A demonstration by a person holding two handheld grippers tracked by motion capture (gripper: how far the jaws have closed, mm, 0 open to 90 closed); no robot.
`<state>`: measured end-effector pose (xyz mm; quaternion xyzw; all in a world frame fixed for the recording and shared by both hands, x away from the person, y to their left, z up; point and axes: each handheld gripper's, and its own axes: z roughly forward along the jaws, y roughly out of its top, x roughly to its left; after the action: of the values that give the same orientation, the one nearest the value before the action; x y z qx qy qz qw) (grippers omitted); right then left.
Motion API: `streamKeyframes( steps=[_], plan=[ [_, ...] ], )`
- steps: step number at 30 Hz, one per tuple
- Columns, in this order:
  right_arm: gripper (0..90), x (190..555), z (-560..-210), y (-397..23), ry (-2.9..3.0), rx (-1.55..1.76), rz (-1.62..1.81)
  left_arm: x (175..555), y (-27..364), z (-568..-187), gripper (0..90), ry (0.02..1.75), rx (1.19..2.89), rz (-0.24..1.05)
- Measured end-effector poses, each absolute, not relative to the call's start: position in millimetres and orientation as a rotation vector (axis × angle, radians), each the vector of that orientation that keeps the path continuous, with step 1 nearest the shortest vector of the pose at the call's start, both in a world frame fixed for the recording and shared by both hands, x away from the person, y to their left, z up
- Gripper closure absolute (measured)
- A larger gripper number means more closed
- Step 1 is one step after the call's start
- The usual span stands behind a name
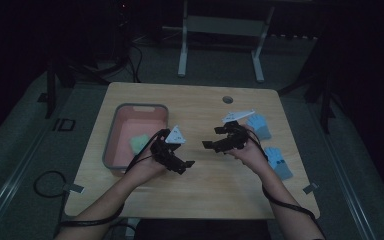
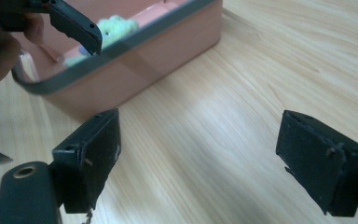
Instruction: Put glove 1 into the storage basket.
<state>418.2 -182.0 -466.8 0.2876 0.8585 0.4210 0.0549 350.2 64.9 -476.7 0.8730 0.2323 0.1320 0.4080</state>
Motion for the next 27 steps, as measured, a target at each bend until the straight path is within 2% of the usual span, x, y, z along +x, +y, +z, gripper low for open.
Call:
streamKeyframes(
  steps=[6, 15, 25, 27],
  plan=[
    [13.9, 411.1, -470.3, -206.4, 2.580, 0.878, 1.284, 345.6, 49.3, -479.4, 2.3, 0.549, 2.194, 0.307],
    [29.6, 403.3, -479.7, -245.0, 2.524, 0.896, 1.239, 337.2, 23.3, -491.0, 2.3, 0.476, 2.196, 0.243],
    [35.1, 401.6, -487.1, -280.4, 2.461, 0.948, 1.221, 328.1, 2.5, -515.7, 2.3, 0.427, 2.193, 0.194],
    [38.4, 402.9, -489.4, -292.3, 2.448, 0.965, 1.183, 326.8, -0.5, -524.6, 2.3, 0.419, 2.208, 0.173]
  ],
)
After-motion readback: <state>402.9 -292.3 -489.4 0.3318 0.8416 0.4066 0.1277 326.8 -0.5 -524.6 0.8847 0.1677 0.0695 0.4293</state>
